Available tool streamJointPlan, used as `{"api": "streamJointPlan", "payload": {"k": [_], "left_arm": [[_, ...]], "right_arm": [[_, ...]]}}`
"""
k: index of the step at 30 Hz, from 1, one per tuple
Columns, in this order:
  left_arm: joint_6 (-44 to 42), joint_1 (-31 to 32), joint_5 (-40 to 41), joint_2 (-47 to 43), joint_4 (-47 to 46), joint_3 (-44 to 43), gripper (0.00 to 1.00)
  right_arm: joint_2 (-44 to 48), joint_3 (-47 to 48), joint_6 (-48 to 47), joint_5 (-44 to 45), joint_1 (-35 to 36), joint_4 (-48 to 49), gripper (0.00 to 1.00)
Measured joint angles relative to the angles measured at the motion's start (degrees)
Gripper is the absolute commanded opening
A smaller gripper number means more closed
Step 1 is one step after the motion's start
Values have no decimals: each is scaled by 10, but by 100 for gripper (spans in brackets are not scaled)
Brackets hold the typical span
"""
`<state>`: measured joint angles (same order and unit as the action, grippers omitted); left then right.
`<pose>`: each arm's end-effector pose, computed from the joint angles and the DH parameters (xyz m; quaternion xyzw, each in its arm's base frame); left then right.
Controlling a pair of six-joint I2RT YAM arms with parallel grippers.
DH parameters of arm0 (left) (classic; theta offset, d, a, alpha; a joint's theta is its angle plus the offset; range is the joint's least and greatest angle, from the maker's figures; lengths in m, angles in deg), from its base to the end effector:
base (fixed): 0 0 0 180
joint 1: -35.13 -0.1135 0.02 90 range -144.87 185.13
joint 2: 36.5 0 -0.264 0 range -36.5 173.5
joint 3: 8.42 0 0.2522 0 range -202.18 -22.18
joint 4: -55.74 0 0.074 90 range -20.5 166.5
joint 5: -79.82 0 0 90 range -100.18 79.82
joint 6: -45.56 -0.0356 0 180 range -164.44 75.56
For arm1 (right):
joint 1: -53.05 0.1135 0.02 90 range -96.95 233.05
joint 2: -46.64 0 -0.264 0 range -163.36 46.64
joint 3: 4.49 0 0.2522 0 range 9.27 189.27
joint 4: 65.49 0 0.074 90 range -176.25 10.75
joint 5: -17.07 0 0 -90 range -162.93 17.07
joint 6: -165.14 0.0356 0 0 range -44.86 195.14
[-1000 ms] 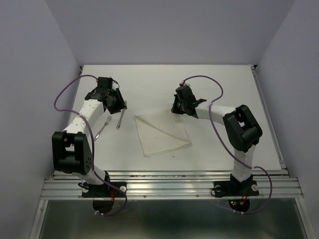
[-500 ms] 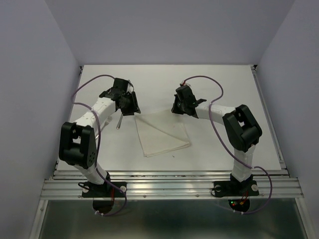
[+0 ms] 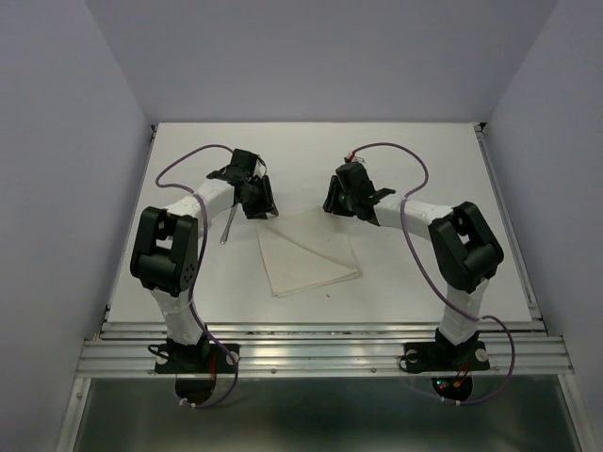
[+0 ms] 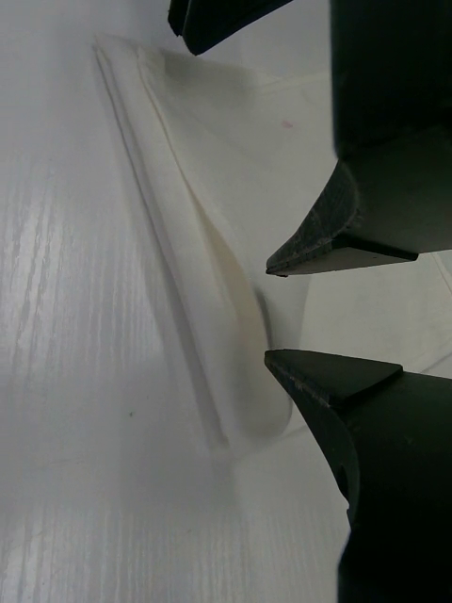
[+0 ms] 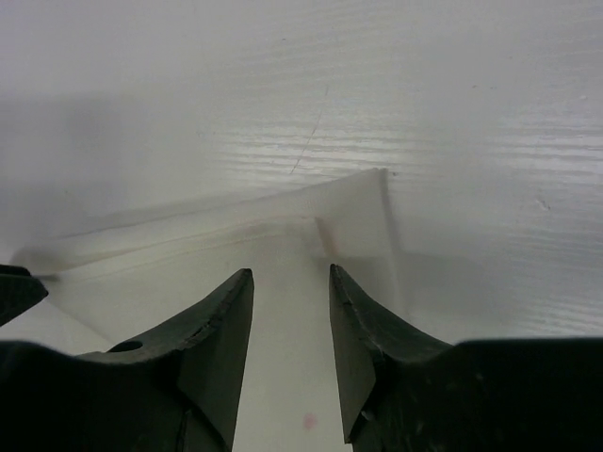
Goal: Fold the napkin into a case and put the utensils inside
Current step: Fold the top corner of the square-folded napkin at the center of the board, then smooth out the upper triangle-folded napkin at the center of the board.
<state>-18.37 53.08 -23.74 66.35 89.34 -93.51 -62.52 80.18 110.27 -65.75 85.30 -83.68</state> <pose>0.3653 -0.1271 0.2091 -0.0274 0.9375 -0.2264 0.2628 0.3546 0.2185 0.1842 0.0481 0.9132 0.1744 0.3651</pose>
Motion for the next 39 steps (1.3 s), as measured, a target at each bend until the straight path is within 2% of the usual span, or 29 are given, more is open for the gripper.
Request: {"api": "streamJointPlan", "payload": {"k": [10, 16, 20, 26, 32, 39], "left_arm": [[1, 0, -9, 41, -19, -30, 48], [1, 0, -12, 62, -21, -37, 47], [4, 0, -3, 63, -21, -49, 46], [9, 2, 33, 33, -1, -59, 46], [10, 24, 49, -28, 17, -67, 46], [14, 62, 37, -59, 10, 0, 46]], "right_arm": [[148, -109, -9, -10, 0, -3, 37], [215, -180, -18, -43, 0, -43, 27], [241, -203, -23, -78, 0, -74, 16], [254, -221, -23, -108, 13, -95, 10], [251, -247, -22, -118, 24, -101, 8], [215, -259, -15, -117, 24, -84, 7]]}}
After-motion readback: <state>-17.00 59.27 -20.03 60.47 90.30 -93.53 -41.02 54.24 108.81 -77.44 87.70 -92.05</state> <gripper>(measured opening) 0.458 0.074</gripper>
